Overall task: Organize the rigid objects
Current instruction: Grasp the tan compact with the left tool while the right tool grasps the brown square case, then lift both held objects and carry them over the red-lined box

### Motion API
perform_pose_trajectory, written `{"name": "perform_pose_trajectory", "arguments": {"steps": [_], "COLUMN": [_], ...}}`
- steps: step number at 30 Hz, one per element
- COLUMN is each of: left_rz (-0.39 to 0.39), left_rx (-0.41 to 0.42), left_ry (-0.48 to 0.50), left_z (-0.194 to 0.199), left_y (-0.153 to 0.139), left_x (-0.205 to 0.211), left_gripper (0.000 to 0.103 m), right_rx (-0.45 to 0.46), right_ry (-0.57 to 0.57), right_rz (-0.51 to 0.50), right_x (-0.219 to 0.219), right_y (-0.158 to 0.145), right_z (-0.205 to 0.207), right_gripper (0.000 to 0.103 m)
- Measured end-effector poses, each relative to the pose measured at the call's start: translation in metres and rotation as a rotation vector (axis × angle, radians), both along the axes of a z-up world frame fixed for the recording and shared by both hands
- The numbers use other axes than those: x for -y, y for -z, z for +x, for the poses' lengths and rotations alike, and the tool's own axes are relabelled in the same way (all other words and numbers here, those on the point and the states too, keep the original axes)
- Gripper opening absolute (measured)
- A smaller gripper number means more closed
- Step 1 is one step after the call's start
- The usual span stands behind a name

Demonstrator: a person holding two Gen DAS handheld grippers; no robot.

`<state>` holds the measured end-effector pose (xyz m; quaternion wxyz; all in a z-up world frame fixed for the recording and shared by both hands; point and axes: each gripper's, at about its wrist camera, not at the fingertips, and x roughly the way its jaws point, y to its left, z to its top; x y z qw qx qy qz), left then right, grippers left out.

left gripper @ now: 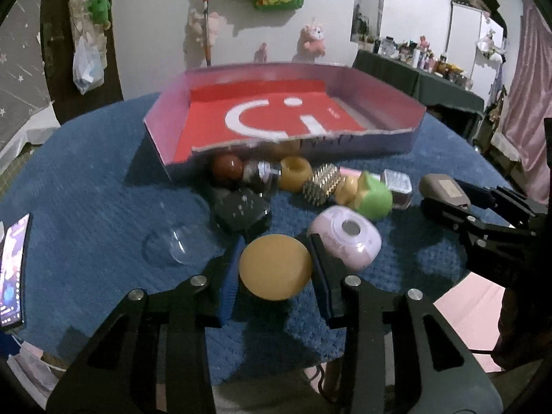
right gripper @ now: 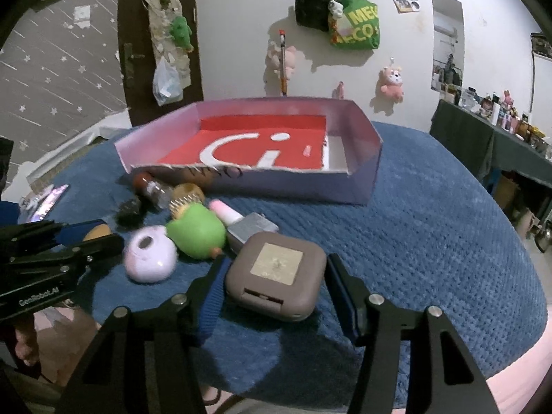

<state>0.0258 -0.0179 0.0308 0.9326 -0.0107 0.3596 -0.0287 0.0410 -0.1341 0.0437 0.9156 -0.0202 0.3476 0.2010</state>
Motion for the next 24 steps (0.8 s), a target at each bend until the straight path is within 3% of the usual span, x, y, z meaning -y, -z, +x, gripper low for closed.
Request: {"name": "perform_pose_trajectory", "arguments": {"steps": [14, 24], "left_rz": [-0.021, -0.010], "left_rx": [0.083, 0.155], "left_ry": [0.011, 0.004], "left_z": [0.014, 0.034], "left_y": [-0.032, -0.062], "left_x": [-0.010, -0.020], "left_gripper": [0.035, 0.035], "right_rx": [0.011, 0.075], "right_ry": [-0.074, -0.080], "right_rz": [0.070, 0.085], "right_x": [-0.016, -0.024], "right_y": [-0.029, -0.050], "right_z": [0.013, 0.028], "right_gripper": [0.059, 0.059]}}
